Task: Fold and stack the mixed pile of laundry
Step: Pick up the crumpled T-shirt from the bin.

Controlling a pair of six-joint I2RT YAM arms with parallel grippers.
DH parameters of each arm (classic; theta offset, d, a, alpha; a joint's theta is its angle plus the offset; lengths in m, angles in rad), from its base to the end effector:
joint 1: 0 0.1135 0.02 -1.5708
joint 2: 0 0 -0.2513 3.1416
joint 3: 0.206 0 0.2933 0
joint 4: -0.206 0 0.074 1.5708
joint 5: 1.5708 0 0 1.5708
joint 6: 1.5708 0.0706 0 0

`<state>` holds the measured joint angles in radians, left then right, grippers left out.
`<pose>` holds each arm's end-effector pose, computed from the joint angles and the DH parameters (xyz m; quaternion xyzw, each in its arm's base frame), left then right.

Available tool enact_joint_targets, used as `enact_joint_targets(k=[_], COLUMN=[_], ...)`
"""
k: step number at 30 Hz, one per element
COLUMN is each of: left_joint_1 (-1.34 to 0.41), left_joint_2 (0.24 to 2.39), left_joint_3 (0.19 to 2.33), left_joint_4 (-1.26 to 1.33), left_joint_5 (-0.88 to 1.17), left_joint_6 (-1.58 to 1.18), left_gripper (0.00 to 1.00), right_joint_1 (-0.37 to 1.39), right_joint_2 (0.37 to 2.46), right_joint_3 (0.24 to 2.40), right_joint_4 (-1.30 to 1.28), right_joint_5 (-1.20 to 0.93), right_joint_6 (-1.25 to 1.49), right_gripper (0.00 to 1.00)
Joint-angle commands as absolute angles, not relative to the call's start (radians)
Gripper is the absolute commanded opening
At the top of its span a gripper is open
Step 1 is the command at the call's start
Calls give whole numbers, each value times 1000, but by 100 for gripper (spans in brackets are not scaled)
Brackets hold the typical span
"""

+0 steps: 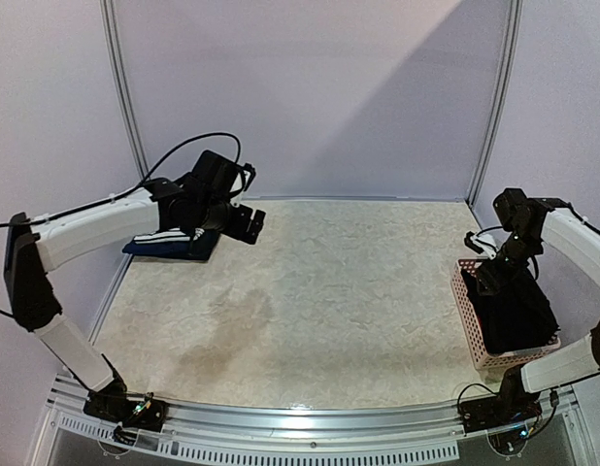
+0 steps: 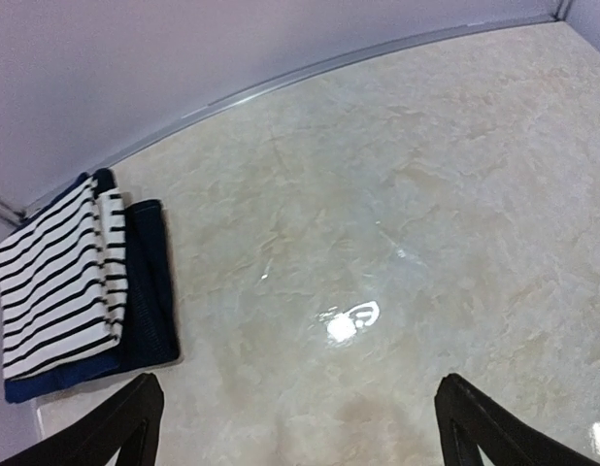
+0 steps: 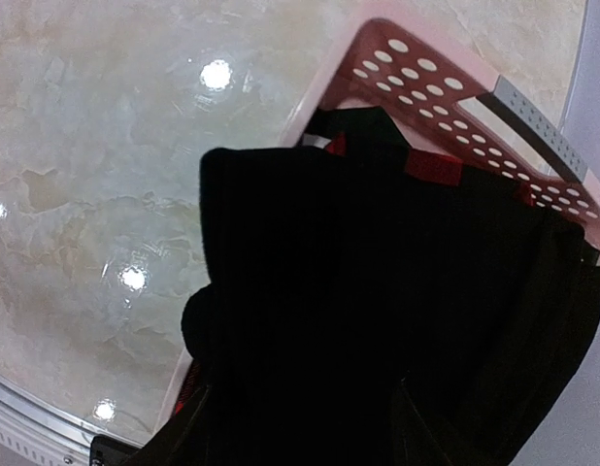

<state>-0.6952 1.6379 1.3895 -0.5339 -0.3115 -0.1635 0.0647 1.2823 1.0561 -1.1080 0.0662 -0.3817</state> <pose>0.3441 -0.2588 0.2523 0.1822 0.8957 -0.0277 0.4046 0.2753 0.0132 0.2081 -0.2159 0.9687 -0.0511 0.1113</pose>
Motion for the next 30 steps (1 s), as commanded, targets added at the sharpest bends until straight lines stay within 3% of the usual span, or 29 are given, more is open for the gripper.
enact_joint_targets(k=[1, 5, 8, 15, 24, 30], left_joint_1=[-681, -666, -667, -669, -670, -670], left_joint_2=[1459, 1452, 1484, 1532, 1531, 1532], left_joint_3=[1222, 1204, 1237, 1275, 1285, 1290], left_joint_4=[-368, -375, -396, -438, -452, -451], left_joint_5=[-547, -514, -378, -327, -330, -327], left_joint_6=[-207, -194, -131, -160, -169, -153], left_gripper=[100, 100, 86, 82, 81, 81], right_joint_1=[36, 23, 15, 8, 9, 9], right_joint_2=[1322, 1338, 1348, 1344, 1274, 1344], right_joint_3=[1037, 1031, 1029, 1083, 1476, 1823], right_joint_4=[-1128, -1126, -1126, -1157, -1262, -1292], right_joint_5=[74, 58, 52, 74, 162, -44], right_joint_6=[-387, -398, -404, -417, -457, -515], right_gripper=[56, 45, 33, 0, 0, 0])
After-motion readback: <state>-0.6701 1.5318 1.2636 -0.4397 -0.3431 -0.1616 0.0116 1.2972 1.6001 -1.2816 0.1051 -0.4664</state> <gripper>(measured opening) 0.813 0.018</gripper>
